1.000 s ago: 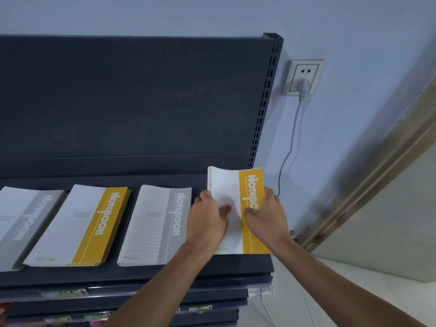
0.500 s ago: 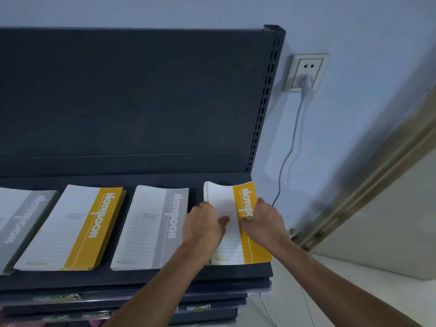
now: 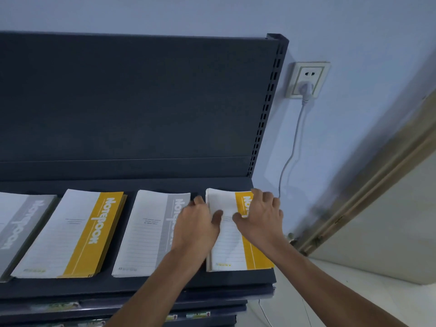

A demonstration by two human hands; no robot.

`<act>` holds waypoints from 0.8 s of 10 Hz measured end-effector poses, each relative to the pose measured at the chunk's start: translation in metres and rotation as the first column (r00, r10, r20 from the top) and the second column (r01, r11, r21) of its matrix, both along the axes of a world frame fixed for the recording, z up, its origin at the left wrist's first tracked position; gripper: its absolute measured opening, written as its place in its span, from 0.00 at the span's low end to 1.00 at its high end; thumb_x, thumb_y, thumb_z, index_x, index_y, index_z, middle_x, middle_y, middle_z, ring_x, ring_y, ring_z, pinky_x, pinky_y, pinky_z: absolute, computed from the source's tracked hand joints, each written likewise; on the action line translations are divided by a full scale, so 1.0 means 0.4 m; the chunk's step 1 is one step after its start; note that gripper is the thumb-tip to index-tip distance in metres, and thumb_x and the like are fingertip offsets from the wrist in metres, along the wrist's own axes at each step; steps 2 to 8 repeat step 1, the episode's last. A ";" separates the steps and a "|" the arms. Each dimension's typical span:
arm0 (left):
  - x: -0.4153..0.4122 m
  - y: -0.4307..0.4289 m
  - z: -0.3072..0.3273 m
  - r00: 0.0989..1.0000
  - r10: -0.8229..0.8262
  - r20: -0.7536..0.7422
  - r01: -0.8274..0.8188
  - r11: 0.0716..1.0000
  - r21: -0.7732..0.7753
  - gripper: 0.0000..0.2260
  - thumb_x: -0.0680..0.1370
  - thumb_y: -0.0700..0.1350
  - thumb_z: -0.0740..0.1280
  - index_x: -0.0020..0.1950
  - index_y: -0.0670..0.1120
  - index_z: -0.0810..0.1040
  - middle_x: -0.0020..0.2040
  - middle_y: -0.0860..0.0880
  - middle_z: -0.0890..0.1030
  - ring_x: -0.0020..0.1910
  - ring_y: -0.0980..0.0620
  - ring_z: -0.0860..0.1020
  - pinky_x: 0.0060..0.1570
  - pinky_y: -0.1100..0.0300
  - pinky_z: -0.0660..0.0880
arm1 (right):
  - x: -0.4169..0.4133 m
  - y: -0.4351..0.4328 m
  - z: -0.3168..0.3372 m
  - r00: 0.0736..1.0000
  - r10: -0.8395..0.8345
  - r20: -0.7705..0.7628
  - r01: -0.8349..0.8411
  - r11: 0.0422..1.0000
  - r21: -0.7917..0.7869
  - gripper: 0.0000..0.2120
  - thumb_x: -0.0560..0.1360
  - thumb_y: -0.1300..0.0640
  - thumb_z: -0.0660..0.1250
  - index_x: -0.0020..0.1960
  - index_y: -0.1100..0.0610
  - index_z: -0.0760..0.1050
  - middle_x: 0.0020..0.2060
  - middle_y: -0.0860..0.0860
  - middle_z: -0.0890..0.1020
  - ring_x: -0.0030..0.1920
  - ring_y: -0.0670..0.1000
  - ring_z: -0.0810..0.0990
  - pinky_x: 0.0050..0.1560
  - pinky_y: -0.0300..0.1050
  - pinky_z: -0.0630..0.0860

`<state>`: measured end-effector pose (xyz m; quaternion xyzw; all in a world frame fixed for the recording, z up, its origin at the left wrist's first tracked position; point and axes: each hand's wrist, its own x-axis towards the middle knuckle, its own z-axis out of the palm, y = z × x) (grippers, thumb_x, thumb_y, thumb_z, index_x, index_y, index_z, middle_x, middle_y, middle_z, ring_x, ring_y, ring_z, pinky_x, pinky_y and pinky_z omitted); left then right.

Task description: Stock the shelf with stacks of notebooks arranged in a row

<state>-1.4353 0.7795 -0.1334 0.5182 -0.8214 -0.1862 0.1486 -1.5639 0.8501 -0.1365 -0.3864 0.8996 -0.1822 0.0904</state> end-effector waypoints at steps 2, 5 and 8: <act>0.085 -0.053 0.036 0.994 -0.022 -0.105 0.021 1.000 -0.016 0.22 0.80 0.54 0.67 0.70 0.44 0.71 0.61 0.46 0.79 0.59 0.46 0.78 0.54 0.56 0.74 | 0.069 -0.038 0.023 0.992 0.100 -0.074 -0.107 0.990 -0.087 0.30 0.75 0.48 0.67 0.74 0.54 0.65 0.67 0.53 0.69 0.68 0.57 0.65 0.66 0.50 0.67; 0.085 -0.053 0.036 0.994 -0.022 -0.105 0.021 1.000 -0.016 0.22 0.80 0.54 0.67 0.70 0.44 0.71 0.61 0.46 0.79 0.59 0.46 0.78 0.54 0.56 0.74 | 0.069 -0.038 0.023 0.992 0.100 -0.074 -0.107 0.990 -0.087 0.30 0.75 0.48 0.67 0.74 0.54 0.65 0.67 0.53 0.69 0.68 0.57 0.65 0.66 0.50 0.67; 0.085 -0.053 0.036 0.994 -0.022 -0.105 0.021 1.000 -0.016 0.22 0.80 0.54 0.67 0.70 0.44 0.71 0.61 0.46 0.79 0.59 0.46 0.78 0.54 0.56 0.74 | 0.069 -0.038 0.023 0.992 0.100 -0.074 -0.107 0.990 -0.087 0.30 0.75 0.48 0.67 0.74 0.54 0.65 0.67 0.53 0.69 0.68 0.57 0.65 0.66 0.50 0.67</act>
